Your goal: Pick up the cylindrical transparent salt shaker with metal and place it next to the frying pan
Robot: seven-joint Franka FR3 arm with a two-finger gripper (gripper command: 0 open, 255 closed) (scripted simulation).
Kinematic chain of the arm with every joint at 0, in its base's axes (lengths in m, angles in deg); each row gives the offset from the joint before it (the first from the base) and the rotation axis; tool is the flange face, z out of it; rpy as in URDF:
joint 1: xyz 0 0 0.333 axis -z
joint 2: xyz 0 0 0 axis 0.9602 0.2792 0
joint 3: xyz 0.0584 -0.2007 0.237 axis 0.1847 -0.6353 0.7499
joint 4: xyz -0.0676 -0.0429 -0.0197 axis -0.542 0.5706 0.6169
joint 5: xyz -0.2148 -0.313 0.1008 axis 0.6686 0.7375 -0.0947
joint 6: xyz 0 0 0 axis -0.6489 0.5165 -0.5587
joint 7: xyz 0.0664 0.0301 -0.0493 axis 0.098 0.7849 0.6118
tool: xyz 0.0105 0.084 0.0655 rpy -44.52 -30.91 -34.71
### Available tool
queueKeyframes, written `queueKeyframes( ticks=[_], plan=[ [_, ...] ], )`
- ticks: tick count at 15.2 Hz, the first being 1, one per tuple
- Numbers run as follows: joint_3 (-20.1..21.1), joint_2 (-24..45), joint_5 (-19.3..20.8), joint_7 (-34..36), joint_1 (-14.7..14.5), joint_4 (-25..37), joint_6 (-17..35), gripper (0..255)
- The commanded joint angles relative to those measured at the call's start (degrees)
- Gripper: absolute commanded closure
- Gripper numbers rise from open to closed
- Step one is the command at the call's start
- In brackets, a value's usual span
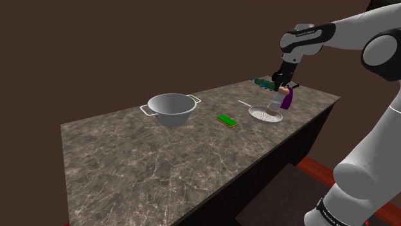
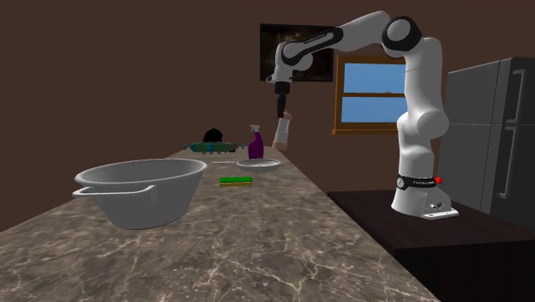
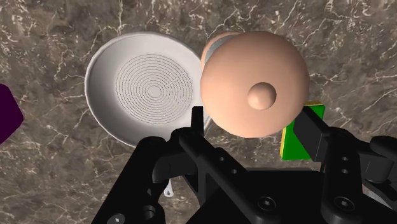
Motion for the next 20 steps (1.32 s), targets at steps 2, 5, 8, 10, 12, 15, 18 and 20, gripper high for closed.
queueKeyframes(
  ticks=[2, 5, 8, 10, 12, 15, 18, 20],
  plan=[
    [0.0, 0.1, -0.1, -0.1, 0.0, -2.3, 2.5, 255],
    [0.0, 0.4, -0.2, -0.3, 0.0, -4.3, 4.7, 255],
    [0.0, 0.8, -0.4, -0.5, 0.0, -6.1, 6.9, 255],
    [0.0, 1.2, -0.6, -0.7, 0.0, -7.3, 8.4, 255],
    [0.0, 1.6, -0.7, -0.8, 0.0, -8.4, 9.9, 255],
    [0.0, 2.2, -1.0, -1.1, 0.1, -9.9, 12.1, 255],
    [0.0, 3.0, -1.4, -1.4, 0.1, -11.4, 14.3, 255],
    [0.0, 3.6, -1.6, -1.6, 0.1, -12.3, 15.7, 255]
  ],
)
